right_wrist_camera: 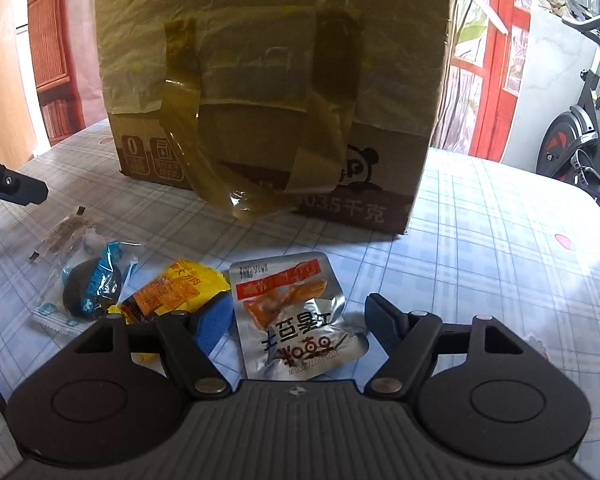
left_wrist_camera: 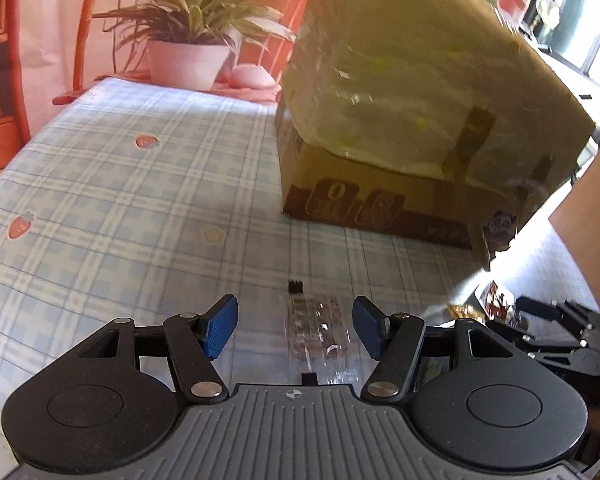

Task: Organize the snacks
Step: 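Close the left tool on the clear cracker packet while the right tool closes on the silver pouch, then lift the cracker packet and silver pouch with both tools and carry them over the box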

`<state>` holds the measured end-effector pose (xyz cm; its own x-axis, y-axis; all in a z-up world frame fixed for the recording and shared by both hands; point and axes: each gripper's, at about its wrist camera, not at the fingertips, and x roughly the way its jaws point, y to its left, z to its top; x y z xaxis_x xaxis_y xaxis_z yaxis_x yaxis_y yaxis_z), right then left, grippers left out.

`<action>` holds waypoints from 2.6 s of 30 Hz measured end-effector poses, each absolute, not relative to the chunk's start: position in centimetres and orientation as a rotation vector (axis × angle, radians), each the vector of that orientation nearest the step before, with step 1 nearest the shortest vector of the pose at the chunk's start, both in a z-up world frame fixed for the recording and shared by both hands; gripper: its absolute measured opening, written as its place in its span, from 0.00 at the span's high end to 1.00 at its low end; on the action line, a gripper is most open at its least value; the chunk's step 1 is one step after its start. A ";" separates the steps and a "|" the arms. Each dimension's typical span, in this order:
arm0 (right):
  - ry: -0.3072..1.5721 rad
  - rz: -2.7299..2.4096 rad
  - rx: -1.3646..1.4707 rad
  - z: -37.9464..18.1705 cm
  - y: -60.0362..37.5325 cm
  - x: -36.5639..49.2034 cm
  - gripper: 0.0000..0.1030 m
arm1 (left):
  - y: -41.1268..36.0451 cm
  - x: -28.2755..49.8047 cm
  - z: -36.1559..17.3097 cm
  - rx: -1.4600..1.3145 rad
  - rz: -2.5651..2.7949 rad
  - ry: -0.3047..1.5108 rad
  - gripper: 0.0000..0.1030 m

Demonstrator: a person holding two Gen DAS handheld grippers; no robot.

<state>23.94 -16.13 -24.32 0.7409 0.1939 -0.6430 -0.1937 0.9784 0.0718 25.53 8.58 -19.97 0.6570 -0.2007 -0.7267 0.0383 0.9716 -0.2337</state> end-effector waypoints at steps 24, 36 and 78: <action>0.667 0.224 0.010 -24.4 -16.1 23.5 0.43 | 3.4 25.3 -22.2 0.069 -0.101 0.821 0.43; 0.640 0.199 0.048 -24.3 -16.7 23.0 0.61 | 4.5 24.3 -20.7 0.006 -0.125 0.764 0.61; 0.555 0.147 0.173 -18.3 -18.5 20.1 0.67 | 6.2 22.1 -15.9 -0.126 -0.174 0.577 0.61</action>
<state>20.07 -18.51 -18.28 0.8402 0.1852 -0.5097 -0.0922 0.9750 0.2023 22.10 6.20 -15.94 0.8241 -0.1982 -0.5307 0.1280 0.9777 -0.1664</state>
